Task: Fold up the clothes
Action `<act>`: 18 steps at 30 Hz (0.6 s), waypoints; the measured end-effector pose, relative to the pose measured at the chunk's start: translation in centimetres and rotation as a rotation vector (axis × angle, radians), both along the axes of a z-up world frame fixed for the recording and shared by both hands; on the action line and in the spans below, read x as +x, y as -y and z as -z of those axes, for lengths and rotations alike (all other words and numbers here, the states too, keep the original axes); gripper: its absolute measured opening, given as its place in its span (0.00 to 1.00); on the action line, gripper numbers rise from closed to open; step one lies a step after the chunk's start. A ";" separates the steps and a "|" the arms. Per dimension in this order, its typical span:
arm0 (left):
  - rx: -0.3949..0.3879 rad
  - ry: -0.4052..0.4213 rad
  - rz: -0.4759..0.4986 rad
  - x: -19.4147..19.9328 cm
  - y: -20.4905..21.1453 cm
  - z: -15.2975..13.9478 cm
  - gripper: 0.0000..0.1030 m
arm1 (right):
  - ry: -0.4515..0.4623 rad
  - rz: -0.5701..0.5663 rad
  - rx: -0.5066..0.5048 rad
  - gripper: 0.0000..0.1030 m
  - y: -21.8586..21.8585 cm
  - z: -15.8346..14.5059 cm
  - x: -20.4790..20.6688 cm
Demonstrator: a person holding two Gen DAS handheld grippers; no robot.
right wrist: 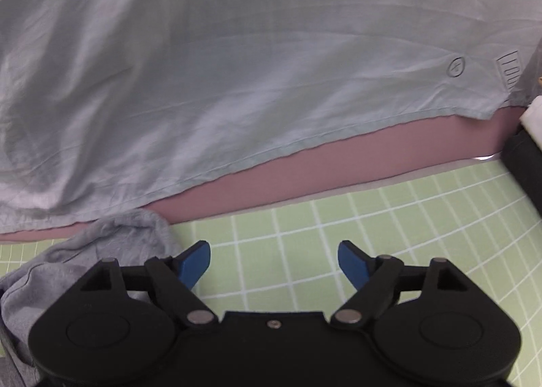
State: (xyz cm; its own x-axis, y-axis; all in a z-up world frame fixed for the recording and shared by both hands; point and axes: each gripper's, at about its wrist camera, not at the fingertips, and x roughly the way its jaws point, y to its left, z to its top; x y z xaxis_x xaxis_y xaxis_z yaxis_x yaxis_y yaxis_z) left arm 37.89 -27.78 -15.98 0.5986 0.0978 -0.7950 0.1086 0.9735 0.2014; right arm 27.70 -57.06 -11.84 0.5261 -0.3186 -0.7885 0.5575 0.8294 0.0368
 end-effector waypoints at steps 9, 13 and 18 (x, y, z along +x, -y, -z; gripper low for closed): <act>-0.022 -0.040 0.023 0.6 -0.1 0.7 1.00 | -0.086 -0.084 0.010 0.84 -3.2 2.9 1.9; -0.021 -0.035 0.041 0.5 -0.5 0.5 1.00 | -0.121 -0.063 -0.134 0.84 -2.6 2.4 2.5; -0.064 -0.029 0.039 -0.3 -1.3 -0.2 1.00 | 0.018 -0.102 -0.357 0.84 -2.8 -2.4 2.9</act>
